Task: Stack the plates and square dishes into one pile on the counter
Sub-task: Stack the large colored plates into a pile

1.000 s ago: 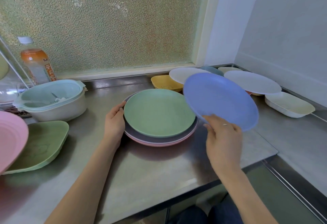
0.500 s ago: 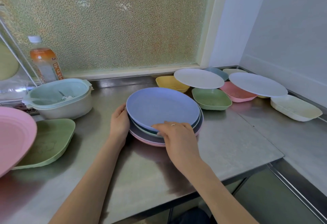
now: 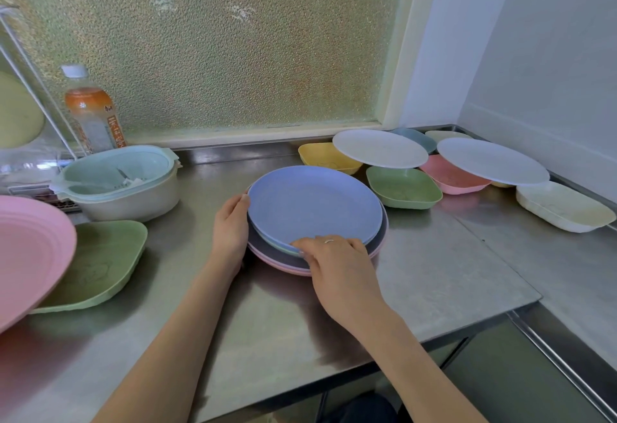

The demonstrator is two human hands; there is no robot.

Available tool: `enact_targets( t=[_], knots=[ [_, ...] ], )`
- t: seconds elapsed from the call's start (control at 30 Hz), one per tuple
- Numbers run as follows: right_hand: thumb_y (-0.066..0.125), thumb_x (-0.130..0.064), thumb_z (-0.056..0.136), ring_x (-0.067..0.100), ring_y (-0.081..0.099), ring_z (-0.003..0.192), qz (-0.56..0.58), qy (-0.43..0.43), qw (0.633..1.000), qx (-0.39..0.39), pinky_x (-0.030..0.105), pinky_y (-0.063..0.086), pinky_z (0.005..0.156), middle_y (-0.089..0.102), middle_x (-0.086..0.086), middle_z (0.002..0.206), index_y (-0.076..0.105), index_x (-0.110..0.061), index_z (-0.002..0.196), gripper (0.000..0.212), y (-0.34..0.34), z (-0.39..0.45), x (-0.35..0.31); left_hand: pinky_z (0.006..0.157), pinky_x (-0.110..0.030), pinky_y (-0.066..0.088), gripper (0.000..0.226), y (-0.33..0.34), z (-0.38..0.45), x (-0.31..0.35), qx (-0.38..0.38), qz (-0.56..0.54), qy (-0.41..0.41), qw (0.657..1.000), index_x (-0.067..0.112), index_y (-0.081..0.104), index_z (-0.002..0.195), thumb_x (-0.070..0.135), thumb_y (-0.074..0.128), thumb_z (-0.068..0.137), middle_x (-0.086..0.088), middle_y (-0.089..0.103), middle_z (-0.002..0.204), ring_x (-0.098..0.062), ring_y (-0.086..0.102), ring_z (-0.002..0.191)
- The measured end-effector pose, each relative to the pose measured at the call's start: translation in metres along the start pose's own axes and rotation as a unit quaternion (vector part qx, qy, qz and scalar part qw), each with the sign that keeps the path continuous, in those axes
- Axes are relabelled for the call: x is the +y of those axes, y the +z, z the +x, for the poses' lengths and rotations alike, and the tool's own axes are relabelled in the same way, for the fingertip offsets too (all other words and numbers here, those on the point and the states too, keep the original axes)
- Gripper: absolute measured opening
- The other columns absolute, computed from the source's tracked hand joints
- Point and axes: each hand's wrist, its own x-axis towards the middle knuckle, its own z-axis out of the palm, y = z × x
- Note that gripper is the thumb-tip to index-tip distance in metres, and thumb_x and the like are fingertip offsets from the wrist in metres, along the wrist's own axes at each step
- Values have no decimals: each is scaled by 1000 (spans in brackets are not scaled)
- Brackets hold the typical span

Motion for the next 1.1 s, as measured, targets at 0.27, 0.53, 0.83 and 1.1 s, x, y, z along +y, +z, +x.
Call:
enact_targets(
  t=[0.27,0.53,0.83,1.1],
  knots=[
    [42,-18,94,17,55,109,13,-21,999,26,36,30,96,69,-7,100,62,-32,113,31,5,-1,2,57,-22,45,29,0,0,1,8,5,-2,1000,19,65,73,18,45,93,4,66,71,-12,58,65],
    [41,-24,98,19,15,144,246,247,925,152,43,18,117,25,6,155,25,-14,147,53,-6,3,53,67,-31,44,28,-2,-3,3,7,47,-4,999,15,66,78,21,43,92,-2,66,79,-17,56,72],
    [34,-17,98,22,30,136,330,221,915,69,41,29,112,31,7,150,22,-10,147,51,7,12,26,53,-30,24,24,-32,-15,9,143,112,-2,983,10,44,57,15,44,80,2,40,57,-18,29,61],
    [33,-19,99,22,32,134,336,189,922,24,38,29,111,31,8,149,24,-10,146,49,22,23,5,63,-29,33,25,-86,-49,43,170,294,82,937,4,64,85,14,42,92,-13,64,79,-28,51,73]
  ],
)
